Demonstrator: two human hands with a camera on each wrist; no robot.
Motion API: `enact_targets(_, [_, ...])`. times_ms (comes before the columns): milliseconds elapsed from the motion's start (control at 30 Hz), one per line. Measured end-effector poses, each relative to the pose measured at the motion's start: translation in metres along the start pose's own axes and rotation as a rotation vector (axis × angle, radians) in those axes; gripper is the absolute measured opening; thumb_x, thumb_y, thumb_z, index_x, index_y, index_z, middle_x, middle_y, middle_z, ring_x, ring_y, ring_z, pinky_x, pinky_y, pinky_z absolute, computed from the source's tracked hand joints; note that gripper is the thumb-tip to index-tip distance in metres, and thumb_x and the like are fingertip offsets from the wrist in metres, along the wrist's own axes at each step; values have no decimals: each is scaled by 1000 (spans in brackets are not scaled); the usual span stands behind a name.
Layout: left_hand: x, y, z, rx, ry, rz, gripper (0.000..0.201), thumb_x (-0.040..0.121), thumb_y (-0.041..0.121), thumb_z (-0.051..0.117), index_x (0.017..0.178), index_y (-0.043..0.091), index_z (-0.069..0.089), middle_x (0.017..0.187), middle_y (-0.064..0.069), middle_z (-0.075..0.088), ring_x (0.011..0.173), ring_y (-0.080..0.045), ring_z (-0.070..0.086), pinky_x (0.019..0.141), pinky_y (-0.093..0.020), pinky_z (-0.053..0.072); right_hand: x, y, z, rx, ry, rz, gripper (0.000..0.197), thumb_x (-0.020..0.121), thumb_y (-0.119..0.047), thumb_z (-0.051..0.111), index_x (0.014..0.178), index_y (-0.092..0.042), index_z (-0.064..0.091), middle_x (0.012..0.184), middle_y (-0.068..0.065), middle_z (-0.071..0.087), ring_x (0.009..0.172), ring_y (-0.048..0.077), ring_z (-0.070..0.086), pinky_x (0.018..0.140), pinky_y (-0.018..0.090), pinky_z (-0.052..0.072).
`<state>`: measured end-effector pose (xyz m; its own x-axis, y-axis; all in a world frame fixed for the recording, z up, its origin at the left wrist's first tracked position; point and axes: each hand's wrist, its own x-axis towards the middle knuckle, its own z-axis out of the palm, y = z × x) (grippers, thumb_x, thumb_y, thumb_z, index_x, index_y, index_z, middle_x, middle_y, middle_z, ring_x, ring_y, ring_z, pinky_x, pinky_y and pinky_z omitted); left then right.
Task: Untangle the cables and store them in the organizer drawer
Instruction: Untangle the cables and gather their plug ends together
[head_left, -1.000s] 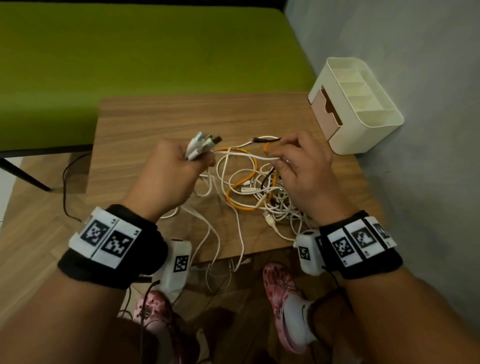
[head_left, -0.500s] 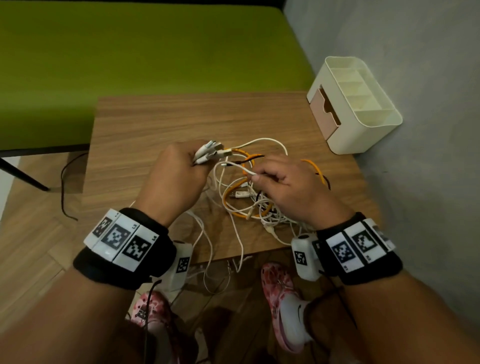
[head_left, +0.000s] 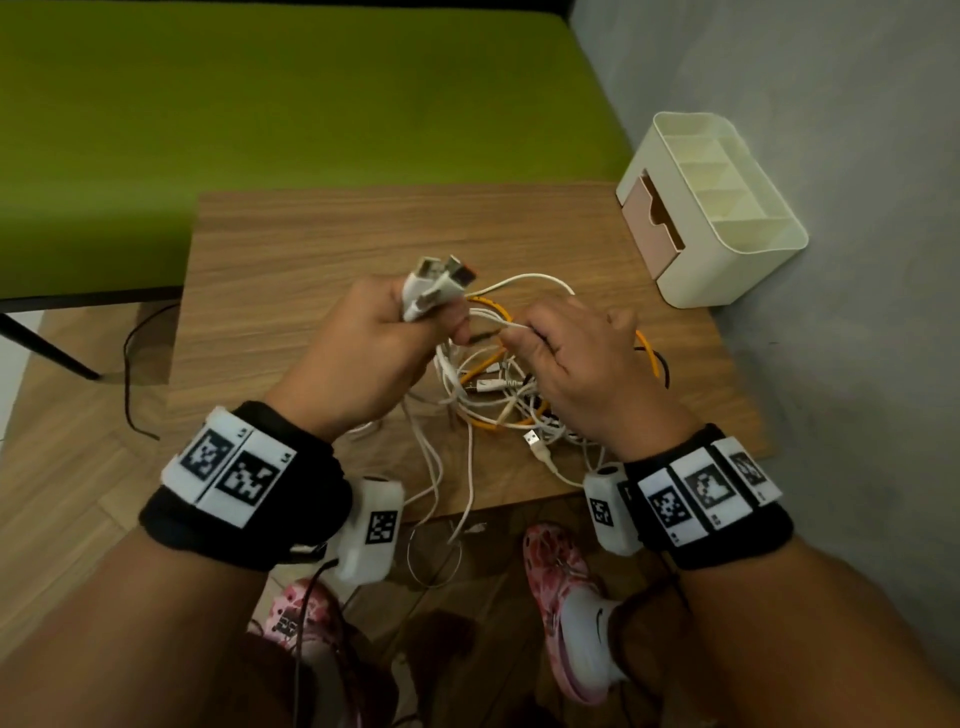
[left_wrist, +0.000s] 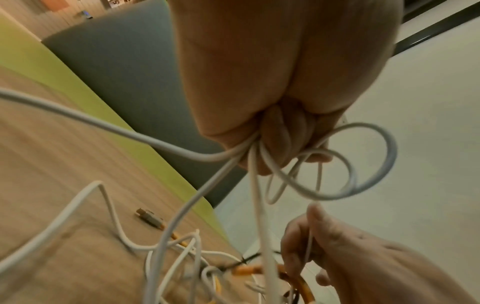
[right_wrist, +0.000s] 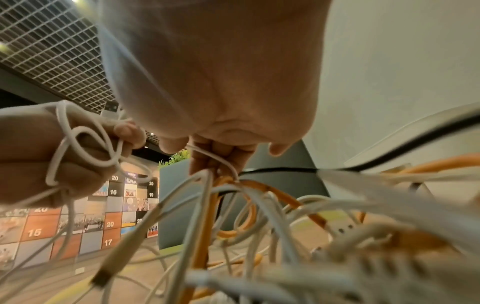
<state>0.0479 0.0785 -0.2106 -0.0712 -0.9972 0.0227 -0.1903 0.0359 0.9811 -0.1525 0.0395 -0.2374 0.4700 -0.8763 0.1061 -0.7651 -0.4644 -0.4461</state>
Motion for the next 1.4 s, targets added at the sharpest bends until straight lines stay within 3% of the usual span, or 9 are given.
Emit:
enact_targets(200, [-5,5,-13,-320,59,-87,28,86,22,54,60,20,64,69,-24,39,51,-21,24,45,-29,15,5,11,-5,-107,21,184,32,101,-51,33,79,-31,46,77,-14,43,89,11,43,83,40,24])
enact_targets(333, [-4,0,-23,145,-12,-104,24,88,22,62,66,13,64,47,-10,42,41,-15,34,42,-23,24,3,17,-13,125,201,97,20,99,-36,49,94,-25,65,97,-10,55,97,11,52,89,45,37])
enact_targets(400, [-2,-6,-21,370,2,-101,23,93,17,62,71,13,68,46,7,52,39,-5,42,43,-16,30,1,14,-19,321,348,-10,12,94,-21,61,99,-18,71,100,-6,56,95,2,54,87,29,45])
enact_targets(500, [1,-15,-16,453,1,-109,19,93,24,61,81,15,72,72,-8,68,63,-13,60,58,-21,42,1,7,-21,430,425,-89,13,89,-5,67,99,-10,74,95,-2,58,88,-4,54,76,9,39])
enact_targets(600, [5,-19,-5,417,55,-73,36,88,39,52,95,7,69,91,-16,71,79,-22,63,75,-35,47,1,10,-16,378,409,-140,15,87,-1,68,99,-7,75,92,-6,62,87,-8,57,76,6,40])
enact_targets(767, [9,-3,5,147,275,-37,20,101,15,49,102,9,69,52,24,55,46,11,48,48,-4,31,1,15,-2,232,313,-209,16,88,-8,69,102,-8,76,92,5,67,86,13,64,73,30,53])
enact_targets(1033, [1,-8,32,298,-123,-20,17,99,18,52,92,20,67,82,4,71,79,-14,67,74,-35,52,1,-1,-2,268,326,-115,15,87,-9,69,100,-9,75,88,-6,62,76,-5,54,68,6,39])
enact_targets(1200, [4,-7,20,277,-15,56,27,95,10,52,72,22,58,58,16,55,52,-3,47,53,-25,37,-2,-6,-7,439,150,9,11,91,-19,69,99,-14,73,85,-5,70,76,6,65,65,24,53])
enact_targets(1400, [-1,7,10,-292,10,12,21,92,22,50,75,11,57,54,5,46,39,-6,30,41,-19,22,-1,1,-6,312,-51,61,24,99,-36,54,106,-18,68,88,-5,67,82,6,61,73,33,49])
